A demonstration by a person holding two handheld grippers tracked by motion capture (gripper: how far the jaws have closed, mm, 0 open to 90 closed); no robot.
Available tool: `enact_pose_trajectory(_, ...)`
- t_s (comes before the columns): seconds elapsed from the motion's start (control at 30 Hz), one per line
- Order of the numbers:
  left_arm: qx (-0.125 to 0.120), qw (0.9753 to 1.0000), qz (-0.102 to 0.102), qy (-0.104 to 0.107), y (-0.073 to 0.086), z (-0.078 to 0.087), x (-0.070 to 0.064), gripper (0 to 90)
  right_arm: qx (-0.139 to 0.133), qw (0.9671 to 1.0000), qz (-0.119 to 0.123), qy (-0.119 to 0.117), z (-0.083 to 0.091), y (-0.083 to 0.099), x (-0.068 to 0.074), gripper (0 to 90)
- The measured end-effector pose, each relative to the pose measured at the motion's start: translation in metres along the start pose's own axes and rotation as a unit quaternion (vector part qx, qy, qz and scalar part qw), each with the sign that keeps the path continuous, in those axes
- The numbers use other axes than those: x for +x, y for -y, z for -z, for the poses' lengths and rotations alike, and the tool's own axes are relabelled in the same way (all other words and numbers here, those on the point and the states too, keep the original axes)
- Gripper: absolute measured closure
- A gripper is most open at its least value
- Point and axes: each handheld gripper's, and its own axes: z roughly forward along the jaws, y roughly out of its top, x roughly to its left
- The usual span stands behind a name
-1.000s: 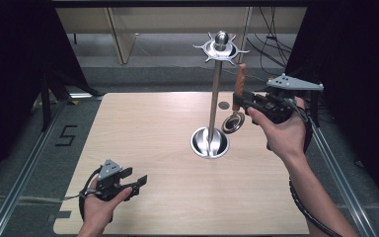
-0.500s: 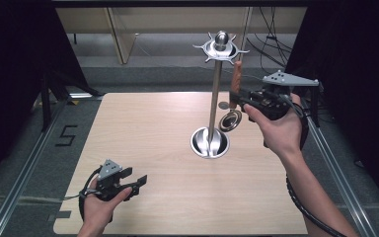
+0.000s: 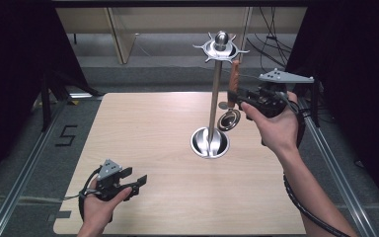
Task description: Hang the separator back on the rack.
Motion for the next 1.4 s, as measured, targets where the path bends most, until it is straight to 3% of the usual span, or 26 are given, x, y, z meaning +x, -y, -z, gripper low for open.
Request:
enact_pose_trajectory(0.1, 0.0, 1.0, 0.0, 0.0, 0.0, 0.0, 0.0, 34.7, 0.003, 1.0, -0.009, -0.001, -0.001, 0.0, 0.001, 68.8)
enact_pose_trajectory(0.83, 0.0, 1.0, -0.002, 0.001, 0.0, 0.0, 0.0, 34.7, 0.006, 1.0, 0.003, 0.003, -0.012, -0.005, -0.003, 68.6)
enact_pose_trajectory(0.97, 0.001, 1.0, -0.004, -0.001, 0.0, 0.001, 0.0, 34.7, 0.01, 0.9999, -0.003, 0.004, -0.012, -0.005, -0.001, 68.1)
enact_pose_trajectory(1.2, 0.002, 1.0, -0.006, -0.003, 0.0, 0.002, 0.001, 34.7, 0.007, 0.9996, 0.026, 0.005, -0.007, 0.001, -0.001, 57.1)
enact_pose_trajectory(1.4, 0.002, 1.0, -0.004, -0.004, 0.0, 0.002, 0.001, 34.7, 0.016, 0.9979, 0.061, 0.017, 0.006, 0.019, -0.005, 50.5)
